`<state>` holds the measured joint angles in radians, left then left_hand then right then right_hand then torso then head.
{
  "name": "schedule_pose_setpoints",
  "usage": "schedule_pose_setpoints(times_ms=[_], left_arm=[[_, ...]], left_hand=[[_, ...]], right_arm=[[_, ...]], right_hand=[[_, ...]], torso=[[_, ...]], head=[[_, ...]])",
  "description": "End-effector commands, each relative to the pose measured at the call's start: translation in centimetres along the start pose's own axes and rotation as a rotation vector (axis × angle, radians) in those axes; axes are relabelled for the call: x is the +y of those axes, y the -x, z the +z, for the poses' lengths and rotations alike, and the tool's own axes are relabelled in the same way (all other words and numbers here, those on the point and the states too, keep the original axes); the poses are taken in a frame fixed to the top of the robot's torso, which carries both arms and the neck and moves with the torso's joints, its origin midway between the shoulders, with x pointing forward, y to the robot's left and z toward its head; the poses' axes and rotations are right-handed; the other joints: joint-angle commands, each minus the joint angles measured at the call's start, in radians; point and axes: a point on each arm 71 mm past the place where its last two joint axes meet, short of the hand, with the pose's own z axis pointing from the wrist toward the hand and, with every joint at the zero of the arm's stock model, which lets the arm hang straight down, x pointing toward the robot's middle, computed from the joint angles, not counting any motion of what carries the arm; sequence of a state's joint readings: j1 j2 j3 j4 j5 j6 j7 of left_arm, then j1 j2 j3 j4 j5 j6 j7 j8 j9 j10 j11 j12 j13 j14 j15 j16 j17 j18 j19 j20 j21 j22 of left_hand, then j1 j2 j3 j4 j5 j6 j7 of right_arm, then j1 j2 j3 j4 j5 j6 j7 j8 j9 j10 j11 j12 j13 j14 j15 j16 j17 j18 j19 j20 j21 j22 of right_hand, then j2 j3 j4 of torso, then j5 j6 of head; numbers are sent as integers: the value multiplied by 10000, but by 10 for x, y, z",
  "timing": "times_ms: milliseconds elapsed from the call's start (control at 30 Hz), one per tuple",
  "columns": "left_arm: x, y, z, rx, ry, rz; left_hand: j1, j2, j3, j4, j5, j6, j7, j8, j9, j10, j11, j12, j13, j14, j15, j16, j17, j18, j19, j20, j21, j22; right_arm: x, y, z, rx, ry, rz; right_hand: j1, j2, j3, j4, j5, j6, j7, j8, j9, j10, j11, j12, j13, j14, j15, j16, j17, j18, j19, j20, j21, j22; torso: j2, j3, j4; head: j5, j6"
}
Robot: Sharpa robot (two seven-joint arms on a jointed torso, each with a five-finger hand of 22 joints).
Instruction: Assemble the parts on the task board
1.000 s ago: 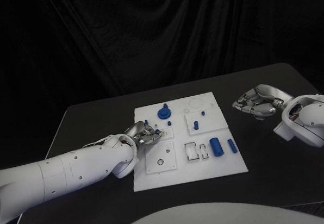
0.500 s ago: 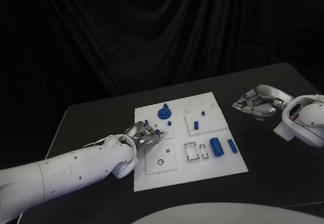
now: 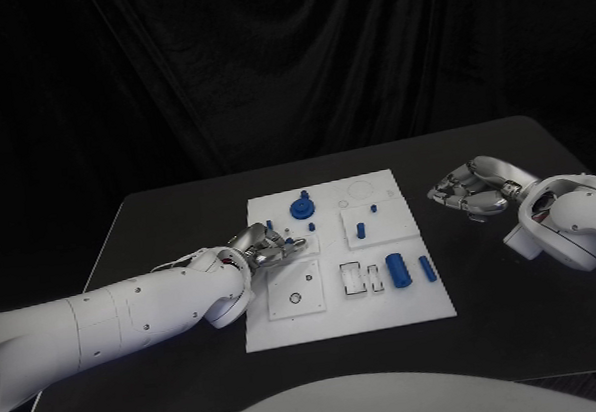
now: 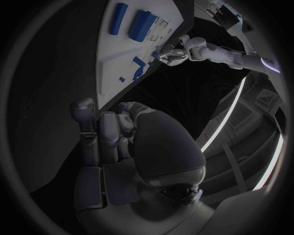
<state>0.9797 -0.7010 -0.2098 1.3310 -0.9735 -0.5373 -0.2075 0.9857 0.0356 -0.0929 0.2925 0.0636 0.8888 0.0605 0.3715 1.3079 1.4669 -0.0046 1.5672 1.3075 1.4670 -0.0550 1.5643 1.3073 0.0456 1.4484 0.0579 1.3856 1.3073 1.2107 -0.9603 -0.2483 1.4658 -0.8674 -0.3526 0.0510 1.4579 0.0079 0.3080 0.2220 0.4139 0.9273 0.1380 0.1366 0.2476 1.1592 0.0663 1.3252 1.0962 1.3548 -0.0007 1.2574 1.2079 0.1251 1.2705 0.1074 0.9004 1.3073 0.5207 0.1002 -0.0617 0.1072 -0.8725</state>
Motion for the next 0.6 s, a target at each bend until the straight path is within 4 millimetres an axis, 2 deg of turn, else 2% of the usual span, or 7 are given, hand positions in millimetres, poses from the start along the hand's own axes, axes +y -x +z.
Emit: schedule_pose_setpoints(times_ms=[33,300,433,600], left_arm=[[0,-1,-1,2,61,-60],[-4,2,-2,-223,-267,-127],[-5,3,-1,-184,-315,-90],[-6,2,2,31,-247,-10]], left_hand=[[-139,23,-116,8,-49,31,61,-57,67,1039,72,36,2633,1038,83,65,2635,62,-8,80,-35,1819],[-103,218,-205,-12,120,47,51,-38,107,1039,63,36,2633,1038,77,65,2635,52,26,79,1,1844],[-93,279,-225,-4,161,11,57,-49,117,1039,67,36,2633,1038,79,65,2635,56,15,79,-18,1839],[-107,469,-289,3,263,-78,77,-98,121,1039,84,36,2633,1038,93,65,2635,71,-26,88,-83,1821]], right_arm=[[-2,-2,0,123,-175,12],[-2,-2,1,154,-195,3],[-1,-3,1,175,-202,4],[-1,-3,1,193,-227,4]], right_hand=[[58,-55,70,-7,32,-11,56,22,9,-88,-10,-39,-9,-82,13,-61,-8,58,-69,3,-23,871],[58,-55,70,-7,32,-11,56,22,9,-88,-10,-39,-9,-82,13,-61,-8,58,-69,3,-23,871],[47,-60,75,-5,34,-13,59,22,9,-103,-7,-47,-22,-95,16,-77,-25,59,-74,5,-35,868],[47,-60,75,-5,34,-13,59,22,9,-103,-7,-47,-22,-95,16,-77,-25,59,-74,5,-35,868]], torso=[[-2,1,0],[2,0,-4],[2,-1,-1],[-12,5,-6]], head=[[12,-2],[72,-2],[42,-2],[21,-2]])
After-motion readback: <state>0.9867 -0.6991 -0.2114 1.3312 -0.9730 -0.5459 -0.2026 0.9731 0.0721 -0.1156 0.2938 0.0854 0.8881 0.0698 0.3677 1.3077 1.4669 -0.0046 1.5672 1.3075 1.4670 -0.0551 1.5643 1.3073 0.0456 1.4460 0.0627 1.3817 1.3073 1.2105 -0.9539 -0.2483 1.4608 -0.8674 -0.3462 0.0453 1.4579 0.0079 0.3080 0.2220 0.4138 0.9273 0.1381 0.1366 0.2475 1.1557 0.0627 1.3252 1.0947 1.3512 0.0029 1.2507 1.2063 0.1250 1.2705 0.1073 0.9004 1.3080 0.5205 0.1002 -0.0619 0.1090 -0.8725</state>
